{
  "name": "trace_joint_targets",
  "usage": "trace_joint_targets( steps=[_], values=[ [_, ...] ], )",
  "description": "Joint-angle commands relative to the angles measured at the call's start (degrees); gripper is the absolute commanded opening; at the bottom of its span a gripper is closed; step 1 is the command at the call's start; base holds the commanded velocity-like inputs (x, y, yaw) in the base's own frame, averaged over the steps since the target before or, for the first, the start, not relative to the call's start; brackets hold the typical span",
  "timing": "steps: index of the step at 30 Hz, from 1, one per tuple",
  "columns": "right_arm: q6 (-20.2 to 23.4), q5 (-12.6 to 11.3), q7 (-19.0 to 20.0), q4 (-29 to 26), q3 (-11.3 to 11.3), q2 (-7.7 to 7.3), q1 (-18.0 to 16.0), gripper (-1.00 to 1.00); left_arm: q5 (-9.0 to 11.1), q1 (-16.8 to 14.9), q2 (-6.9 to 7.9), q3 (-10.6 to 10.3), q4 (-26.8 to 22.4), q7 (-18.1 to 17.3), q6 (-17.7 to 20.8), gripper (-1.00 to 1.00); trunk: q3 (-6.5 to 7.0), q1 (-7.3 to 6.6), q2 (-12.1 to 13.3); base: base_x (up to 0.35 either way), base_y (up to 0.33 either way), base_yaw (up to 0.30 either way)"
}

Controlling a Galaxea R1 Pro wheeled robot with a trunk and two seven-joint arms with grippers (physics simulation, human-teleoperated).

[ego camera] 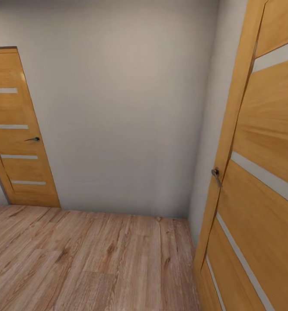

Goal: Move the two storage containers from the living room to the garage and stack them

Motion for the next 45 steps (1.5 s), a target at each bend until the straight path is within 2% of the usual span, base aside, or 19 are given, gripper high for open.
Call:
trace_joint_targets(
  steps=[1,22,45],
  values=[
    [-0.34,-0.55,-0.03,0.18,0.50,0.02,-0.08,1.00,0.12,-0.04,-0.01,0.19,0.04,0.06,-0.19,1.00,-0.07,0.00,-0.05,0.000,0.003,0.000],
    [-0.34,-0.55,-0.03,0.18,0.50,0.02,-0.08,1.00,0.25,-0.04,0.01,0.20,0.04,0.11,-0.17,1.00,-0.07,0.00,-0.05,0.006,0.006,0.000],
    [-0.33,-0.52,-0.03,0.18,0.50,0.04,-0.08,1.00,0.30,-0.04,0.08,0.21,0.04,0.13,-0.16,1.00,-0.07,0.00,-0.05,0.303,0.000,0.000]
  ],
)
